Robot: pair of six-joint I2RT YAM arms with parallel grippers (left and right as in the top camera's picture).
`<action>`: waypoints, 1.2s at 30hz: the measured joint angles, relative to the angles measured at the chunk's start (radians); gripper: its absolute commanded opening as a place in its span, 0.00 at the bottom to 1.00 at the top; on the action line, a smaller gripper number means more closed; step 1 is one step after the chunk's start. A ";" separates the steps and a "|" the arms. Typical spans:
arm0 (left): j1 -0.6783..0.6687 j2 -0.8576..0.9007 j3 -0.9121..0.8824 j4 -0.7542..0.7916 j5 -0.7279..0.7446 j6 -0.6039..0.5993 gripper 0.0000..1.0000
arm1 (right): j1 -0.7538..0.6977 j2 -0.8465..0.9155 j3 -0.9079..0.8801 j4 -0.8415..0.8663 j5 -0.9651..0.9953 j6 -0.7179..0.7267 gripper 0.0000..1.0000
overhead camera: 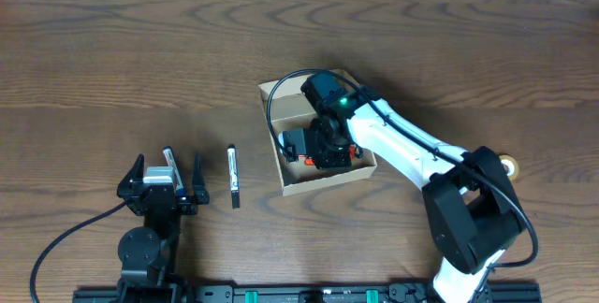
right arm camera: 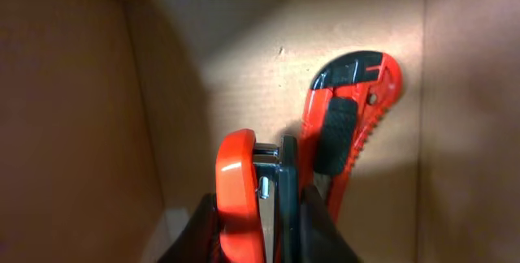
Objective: Pack container
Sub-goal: 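Carry the stapler into the box and lower it, then release the stapler and move right gripper toward the tape roll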
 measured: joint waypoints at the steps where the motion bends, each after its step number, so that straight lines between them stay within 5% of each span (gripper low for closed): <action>1: 0.000 0.000 0.000 0.000 0.000 0.000 0.95 | 0.000 0.001 0.000 0.008 -0.003 0.000 0.27; 15: 0.000 0.000 0.000 0.000 0.000 0.000 0.95 | -0.013 -0.041 0.120 0.008 -0.008 0.221 0.32; 18: 0.000 0.000 0.000 0.000 0.000 0.000 0.95 | -0.056 -0.103 0.165 0.010 -0.013 0.384 0.44; 20: 0.000 0.000 0.000 0.000 0.000 0.000 0.95 | -0.097 -0.146 0.183 0.005 -0.010 0.507 0.66; 27: 0.000 0.000 0.000 0.000 0.000 0.000 0.95 | -0.285 -0.233 0.199 -0.094 -0.043 0.753 0.68; 36: 0.000 0.000 0.000 0.000 0.000 0.000 0.95 | -0.299 -0.229 0.197 -0.121 -0.031 0.812 0.67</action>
